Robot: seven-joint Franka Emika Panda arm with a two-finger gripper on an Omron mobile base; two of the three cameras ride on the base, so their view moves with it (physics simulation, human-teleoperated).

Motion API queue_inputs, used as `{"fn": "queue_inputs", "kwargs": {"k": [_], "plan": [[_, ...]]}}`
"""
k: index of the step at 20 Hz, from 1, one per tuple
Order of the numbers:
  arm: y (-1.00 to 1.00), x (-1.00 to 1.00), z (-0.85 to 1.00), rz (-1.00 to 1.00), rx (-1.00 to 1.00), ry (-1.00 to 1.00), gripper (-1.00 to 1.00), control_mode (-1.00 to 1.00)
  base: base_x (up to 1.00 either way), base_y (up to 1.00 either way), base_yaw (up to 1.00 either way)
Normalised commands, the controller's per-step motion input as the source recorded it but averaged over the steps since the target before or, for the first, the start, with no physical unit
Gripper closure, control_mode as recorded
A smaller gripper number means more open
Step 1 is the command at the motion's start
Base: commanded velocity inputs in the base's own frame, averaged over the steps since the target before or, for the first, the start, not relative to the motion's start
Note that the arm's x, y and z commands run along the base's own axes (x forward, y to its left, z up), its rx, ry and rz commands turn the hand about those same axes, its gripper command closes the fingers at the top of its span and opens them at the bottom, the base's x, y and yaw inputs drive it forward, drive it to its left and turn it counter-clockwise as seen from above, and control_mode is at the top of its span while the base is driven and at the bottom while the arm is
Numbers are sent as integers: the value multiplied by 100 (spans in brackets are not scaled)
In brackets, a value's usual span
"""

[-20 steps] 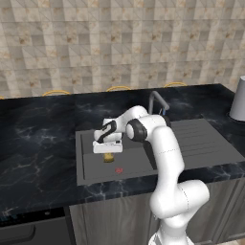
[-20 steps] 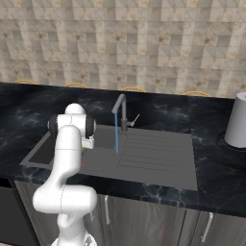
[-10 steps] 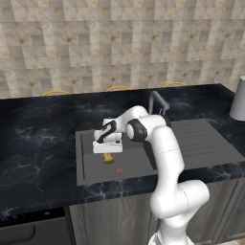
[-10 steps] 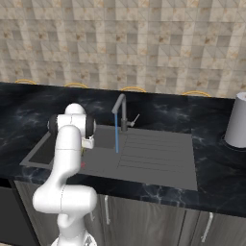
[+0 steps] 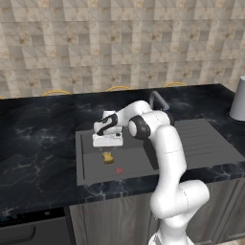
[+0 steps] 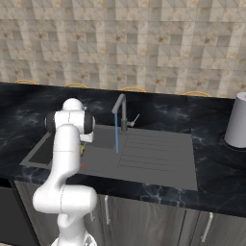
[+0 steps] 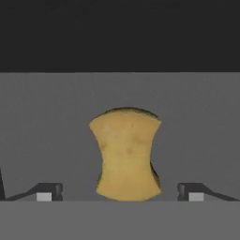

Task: Soak the sponge with water for a few seconds and then drop it inside the sink.

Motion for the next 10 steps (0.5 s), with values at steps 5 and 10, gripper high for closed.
{"fn": "queue_inputs", "kwargs": {"k": [5,10], "plan": [[0,-29,78,0,0,0,-100,-100,0,0,0],[-7,-47,53,0,0,0,-100,-100,0,0,0]]}}
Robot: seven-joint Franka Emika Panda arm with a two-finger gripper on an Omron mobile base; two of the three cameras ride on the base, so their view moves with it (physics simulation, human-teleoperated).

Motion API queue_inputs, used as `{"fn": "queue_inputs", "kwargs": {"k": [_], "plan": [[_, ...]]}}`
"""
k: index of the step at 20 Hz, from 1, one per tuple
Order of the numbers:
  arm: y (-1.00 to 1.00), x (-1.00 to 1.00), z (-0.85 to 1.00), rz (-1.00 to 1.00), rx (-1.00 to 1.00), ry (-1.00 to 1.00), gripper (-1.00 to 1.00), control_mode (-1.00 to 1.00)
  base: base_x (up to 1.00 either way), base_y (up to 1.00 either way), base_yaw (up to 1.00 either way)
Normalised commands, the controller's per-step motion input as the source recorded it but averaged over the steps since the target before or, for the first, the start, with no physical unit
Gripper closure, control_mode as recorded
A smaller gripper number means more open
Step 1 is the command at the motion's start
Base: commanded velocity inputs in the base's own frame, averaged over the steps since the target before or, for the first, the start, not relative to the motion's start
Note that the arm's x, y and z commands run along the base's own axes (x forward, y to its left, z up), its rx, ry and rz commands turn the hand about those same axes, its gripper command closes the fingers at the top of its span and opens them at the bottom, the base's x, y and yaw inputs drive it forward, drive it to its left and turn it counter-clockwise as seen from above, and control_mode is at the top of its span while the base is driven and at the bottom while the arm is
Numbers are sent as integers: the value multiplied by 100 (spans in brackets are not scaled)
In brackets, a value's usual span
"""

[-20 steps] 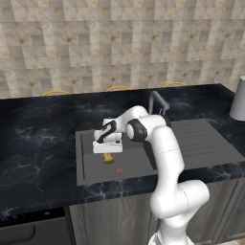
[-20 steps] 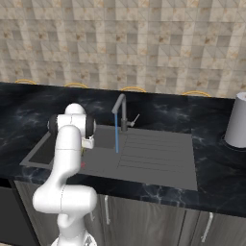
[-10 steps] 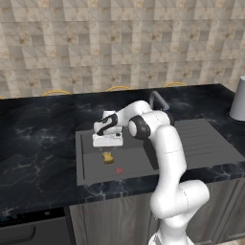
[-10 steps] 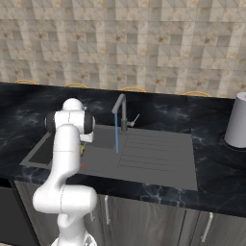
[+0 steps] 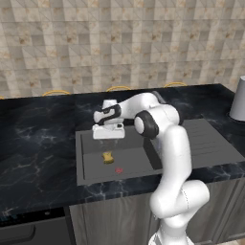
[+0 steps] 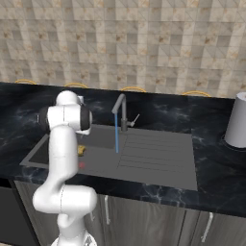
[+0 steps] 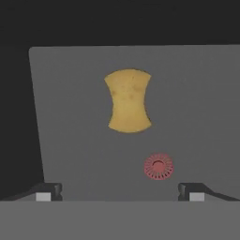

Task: Soak the sponge with water for a few seconds and then drop it inside the sink.

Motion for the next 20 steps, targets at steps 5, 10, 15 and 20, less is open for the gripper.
{"fn": "queue_inputs", "kwargs": {"k": [5,10,15,20], "plan": [[-22,-46,39,0,0,-5,-100,-100,0,0,0],[-26,-41,51,0,0,-15,-100,-100,0,0,0],[-22,-43,62,0,0,-14,-100,-100,0,0,0],[-20,-54,59,0,0,-12,-100,-100,0,0,0]]}}
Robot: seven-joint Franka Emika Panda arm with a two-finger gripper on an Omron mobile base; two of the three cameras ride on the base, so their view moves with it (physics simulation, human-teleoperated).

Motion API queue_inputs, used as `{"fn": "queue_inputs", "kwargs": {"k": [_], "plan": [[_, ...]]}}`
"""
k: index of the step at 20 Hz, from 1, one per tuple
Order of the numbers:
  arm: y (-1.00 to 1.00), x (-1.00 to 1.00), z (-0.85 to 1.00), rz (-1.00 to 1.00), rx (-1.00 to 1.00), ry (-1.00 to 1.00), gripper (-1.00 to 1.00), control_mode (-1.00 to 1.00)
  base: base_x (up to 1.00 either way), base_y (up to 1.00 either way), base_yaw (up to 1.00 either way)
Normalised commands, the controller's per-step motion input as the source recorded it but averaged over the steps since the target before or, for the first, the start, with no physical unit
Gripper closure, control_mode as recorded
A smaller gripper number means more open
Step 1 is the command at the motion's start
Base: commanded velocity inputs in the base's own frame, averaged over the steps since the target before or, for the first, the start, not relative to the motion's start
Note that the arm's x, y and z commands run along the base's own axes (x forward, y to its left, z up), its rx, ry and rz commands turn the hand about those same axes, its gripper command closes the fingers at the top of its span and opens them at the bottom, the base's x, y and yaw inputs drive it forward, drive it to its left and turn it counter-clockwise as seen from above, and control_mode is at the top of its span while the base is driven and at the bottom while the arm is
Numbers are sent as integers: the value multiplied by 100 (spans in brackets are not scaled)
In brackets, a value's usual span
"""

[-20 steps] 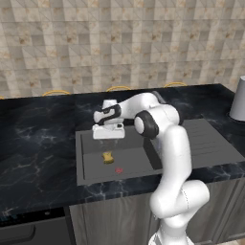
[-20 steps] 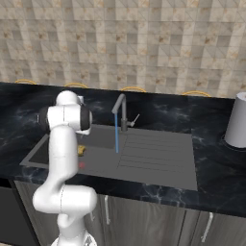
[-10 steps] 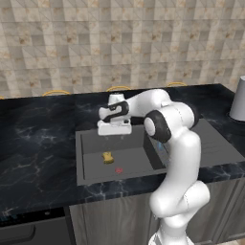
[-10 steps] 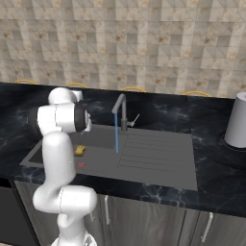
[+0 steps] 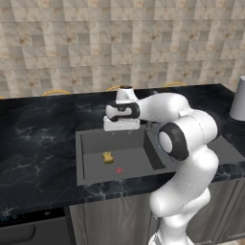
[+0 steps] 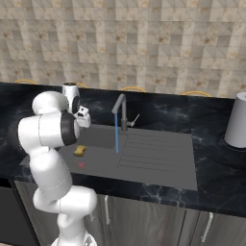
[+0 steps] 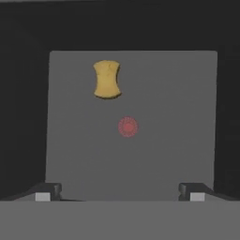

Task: Soak the sponge with water for a few seconds and then drop it inside the sink.

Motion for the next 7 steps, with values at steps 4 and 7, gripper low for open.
{"fn": "queue_inputs", "kwargs": {"k": [4,7], "plan": [[-24,-63,49,0,0,-11,-100,-100,0,0,0],[-27,-64,42,0,0,-10,-100,-100,0,0,0]]}}
